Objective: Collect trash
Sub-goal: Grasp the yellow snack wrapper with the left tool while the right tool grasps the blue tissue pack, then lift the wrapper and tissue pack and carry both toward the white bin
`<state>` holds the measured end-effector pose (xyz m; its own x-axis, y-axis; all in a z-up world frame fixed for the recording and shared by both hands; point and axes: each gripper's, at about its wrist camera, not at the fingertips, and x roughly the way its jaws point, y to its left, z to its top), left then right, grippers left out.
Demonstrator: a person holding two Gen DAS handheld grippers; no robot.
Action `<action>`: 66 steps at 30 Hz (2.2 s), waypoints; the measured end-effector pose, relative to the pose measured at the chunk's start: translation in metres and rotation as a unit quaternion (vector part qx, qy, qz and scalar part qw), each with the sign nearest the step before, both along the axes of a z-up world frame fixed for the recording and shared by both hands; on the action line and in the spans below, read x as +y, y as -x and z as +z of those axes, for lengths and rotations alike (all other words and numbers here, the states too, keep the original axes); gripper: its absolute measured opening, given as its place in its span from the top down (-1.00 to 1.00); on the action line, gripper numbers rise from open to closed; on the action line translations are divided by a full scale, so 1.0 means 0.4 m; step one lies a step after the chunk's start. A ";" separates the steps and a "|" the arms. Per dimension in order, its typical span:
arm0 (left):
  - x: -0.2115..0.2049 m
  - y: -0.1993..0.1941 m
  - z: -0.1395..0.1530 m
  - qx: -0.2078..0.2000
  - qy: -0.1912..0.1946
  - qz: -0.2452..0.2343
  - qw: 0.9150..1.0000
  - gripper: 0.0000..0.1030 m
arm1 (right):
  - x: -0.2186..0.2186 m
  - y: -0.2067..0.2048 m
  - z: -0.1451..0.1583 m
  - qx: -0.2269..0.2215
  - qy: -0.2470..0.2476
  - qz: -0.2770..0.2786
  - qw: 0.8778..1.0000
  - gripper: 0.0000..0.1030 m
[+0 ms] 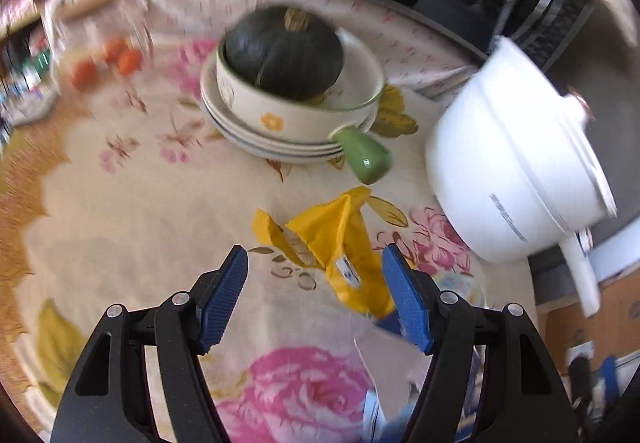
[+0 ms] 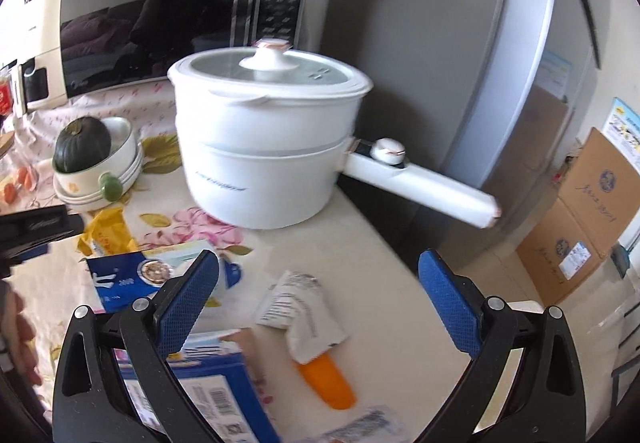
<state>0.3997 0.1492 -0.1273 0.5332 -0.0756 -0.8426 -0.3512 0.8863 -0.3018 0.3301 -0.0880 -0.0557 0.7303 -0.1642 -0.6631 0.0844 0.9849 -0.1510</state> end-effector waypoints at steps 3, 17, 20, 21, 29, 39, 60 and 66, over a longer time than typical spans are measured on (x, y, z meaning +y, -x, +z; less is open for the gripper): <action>0.025 -0.049 -0.060 0.027 0.049 -0.001 0.998 -0.33 | 0.006 -0.023 -0.010 0.022 -0.025 0.005 0.999 -0.86; 0.012 -0.051 -0.092 0.018 0.074 -0.055 0.996 0.64 | -0.011 -0.092 -0.090 0.160 -0.210 -0.015 0.964 -0.73; 0.022 0.017 -0.041 -0.030 0.054 -0.053 0.997 0.70 | 0.016 -0.092 -0.088 0.167 -0.204 -0.011 0.965 -0.72; 0.028 0.037 -0.021 -0.044 0.052 -0.051 0.996 0.70 | 0.025 -0.092 -0.087 0.169 -0.202 -0.011 0.965 -0.72; 0.117 0.245 0.150 -0.154 0.042 -0.031 0.987 0.70 | 0.072 -0.130 -0.108 0.206 -0.221 -0.035 0.953 -0.74; 0.192 0.330 0.166 -0.194 0.088 -0.018 0.977 0.70 | 0.214 -0.202 -0.174 0.249 -0.189 -0.066 0.948 -0.83; 0.227 0.322 0.130 -0.171 0.112 -0.017 0.979 0.69 | 0.270 -0.174 -0.214 0.249 -0.210 -0.054 0.944 0.35; 0.210 0.329 0.143 -0.179 0.095 -0.018 0.979 0.69 | 0.267 -0.108 -0.126 0.186 -0.189 -0.016 0.964 0.61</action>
